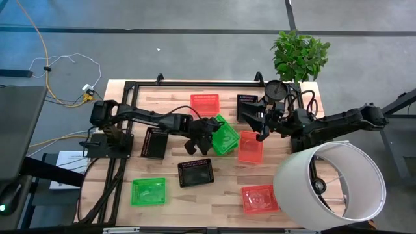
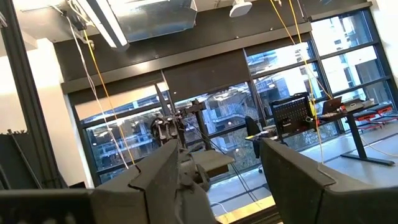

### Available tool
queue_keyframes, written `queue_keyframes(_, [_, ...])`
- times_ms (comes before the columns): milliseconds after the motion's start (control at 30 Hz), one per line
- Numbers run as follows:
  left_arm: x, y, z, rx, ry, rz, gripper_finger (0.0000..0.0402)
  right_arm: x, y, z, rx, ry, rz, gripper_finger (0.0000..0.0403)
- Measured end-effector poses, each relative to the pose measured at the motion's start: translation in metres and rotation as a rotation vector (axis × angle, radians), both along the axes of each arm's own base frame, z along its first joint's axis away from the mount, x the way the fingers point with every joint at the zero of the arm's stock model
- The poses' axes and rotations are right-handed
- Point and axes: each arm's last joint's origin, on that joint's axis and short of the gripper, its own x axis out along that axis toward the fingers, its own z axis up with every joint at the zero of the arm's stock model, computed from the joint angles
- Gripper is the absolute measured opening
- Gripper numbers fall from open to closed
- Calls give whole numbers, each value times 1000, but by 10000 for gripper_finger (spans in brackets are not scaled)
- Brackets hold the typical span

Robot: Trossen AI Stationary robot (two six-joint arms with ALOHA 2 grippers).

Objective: Stack baskets by color
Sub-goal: Stack the green basket on the green basket

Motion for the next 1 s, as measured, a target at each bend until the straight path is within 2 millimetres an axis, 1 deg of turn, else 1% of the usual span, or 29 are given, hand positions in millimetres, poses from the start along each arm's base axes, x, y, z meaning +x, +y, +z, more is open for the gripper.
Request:
queue_keyframes(233, [-2,3,-9,-47,61,-19,0,0,0,0,-2,3,-1,213])
queue_keyframes(400, [-1,2,-8,-27,52,-47,1,0,0,-1,-2,7,-3,213])
queue_keyframes(533, [1,3,-7,-40,19,-4,12,0,0,-1,-2,8,-3,213])
queue_keyframes(700, [2,3,-6,-67,0,46,48,0,0,-1,-2,11,-3,213])
queue_keyframes(867, [0,4,-7,-56,16,96,101,0,0,-1,-2,11,-4,213])
queue_keyframes(1000, [-1,3,-1,-23,-1,141,146,0,0,-1,-2,11,-4,213])
